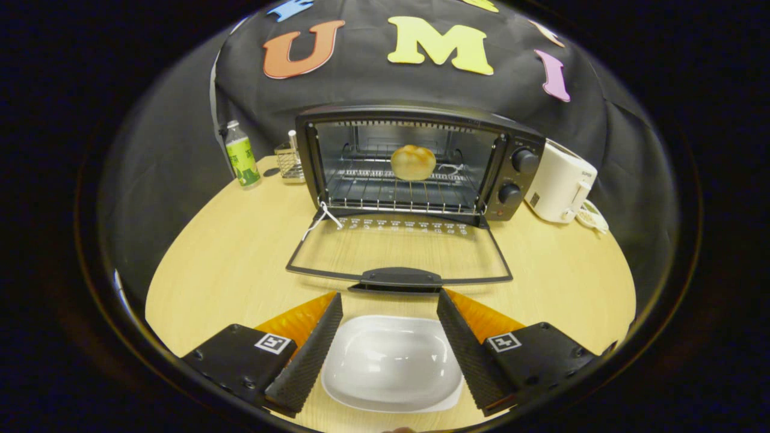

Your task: Open the toaster oven, put the food inside, and close the toaster oven door.

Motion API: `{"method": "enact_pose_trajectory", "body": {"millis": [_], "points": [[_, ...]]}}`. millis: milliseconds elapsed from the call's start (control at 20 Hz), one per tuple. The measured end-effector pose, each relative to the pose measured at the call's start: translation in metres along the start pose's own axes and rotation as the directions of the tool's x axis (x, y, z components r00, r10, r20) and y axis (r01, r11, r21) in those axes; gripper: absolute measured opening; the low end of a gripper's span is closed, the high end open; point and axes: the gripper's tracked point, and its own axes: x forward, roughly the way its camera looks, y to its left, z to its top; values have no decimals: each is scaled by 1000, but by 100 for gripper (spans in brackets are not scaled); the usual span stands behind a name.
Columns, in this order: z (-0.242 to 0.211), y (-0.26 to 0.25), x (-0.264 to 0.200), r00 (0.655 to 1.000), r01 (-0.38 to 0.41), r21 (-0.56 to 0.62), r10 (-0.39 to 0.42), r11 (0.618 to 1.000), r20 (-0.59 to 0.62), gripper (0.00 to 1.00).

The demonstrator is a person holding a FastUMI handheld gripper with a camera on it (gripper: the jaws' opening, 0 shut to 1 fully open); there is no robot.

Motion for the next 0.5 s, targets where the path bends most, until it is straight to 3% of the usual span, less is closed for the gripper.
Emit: {"method": "enact_pose_trajectory", "body": {"millis": [500], "points": [[3, -5, 35, 999, 40, 124, -39, 991, -5, 100]]}}
